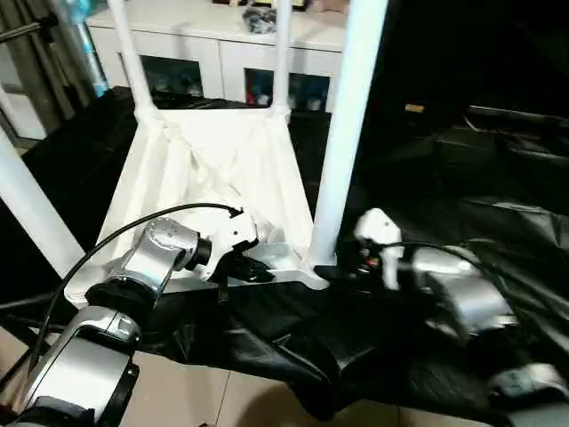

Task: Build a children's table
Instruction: Rotate leg to tighten

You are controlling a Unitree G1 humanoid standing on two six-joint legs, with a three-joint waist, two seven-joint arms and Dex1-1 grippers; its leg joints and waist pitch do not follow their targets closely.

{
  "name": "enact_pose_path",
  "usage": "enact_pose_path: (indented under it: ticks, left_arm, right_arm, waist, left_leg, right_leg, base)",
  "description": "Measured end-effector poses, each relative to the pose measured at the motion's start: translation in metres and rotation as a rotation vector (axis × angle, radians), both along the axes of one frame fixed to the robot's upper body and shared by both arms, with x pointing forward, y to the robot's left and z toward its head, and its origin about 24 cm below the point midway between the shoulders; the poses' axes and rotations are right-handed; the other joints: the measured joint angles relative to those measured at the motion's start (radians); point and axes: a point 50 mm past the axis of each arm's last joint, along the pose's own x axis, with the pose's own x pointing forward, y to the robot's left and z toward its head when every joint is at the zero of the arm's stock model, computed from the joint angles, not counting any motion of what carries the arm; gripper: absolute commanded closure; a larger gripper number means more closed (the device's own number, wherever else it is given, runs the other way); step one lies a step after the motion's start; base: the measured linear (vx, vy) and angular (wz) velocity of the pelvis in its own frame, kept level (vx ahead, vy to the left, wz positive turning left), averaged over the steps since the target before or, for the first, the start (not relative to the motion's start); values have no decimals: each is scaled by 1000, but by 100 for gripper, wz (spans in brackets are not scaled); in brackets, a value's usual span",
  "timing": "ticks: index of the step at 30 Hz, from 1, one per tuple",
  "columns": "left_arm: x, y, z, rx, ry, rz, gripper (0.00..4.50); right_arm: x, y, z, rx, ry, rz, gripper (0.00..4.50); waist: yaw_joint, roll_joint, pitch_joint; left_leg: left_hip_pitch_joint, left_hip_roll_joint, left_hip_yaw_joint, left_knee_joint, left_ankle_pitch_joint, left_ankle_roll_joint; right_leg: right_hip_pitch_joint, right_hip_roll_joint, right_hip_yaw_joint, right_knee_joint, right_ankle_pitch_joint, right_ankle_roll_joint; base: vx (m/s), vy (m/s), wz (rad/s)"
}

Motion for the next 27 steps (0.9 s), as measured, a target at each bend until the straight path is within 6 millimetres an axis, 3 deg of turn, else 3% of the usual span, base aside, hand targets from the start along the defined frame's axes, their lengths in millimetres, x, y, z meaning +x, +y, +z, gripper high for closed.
enact_pose_path:
  ticks: [15, 16, 20, 27]
  left_arm:
    - [0, -2, 4, -3, -4, -21, 450]
    - [0, -1, 4, -3, -4, -22, 450]
    - [0, -1, 4, -3, -6, -19, 450]
    - [1, 0, 4, -7, -10, -6, 450]
  right_arm:
    - [1, -7, -4, -35, -20, 2, 73]
    - [1, -7, -4, -37, -19, 1, 97]
    - [1, -6, -5, -33, -17, 0, 110]
    - [1, -2, -7, -8, -17, -10, 171]
  waist:
    - [19, 0, 0]
    - [20, 0, 0]
    - [20, 0, 0]
    - [18, 0, 0]
  left_leg:
    - [2, 2, 3, -8, 0, 0]
    - [2, 2, 3, -9, 0, -1]
    - [2, 2, 3, -9, 0, -1]
    - [2, 2, 4, -9, 0, -1]
  right_leg:
    - [-1, 1, -2, 3, 18, -18]
    - [-1, 1, -2, 3, 18, -18]
    - [-1, 1, -3, 3, 18, -18]
    - [-2, 1, -3, 3, 16, -15]
  base:
    - [0, 0, 0]
    - [0, 0, 0]
    - [0, 0, 0]
    - [0, 0, 0]
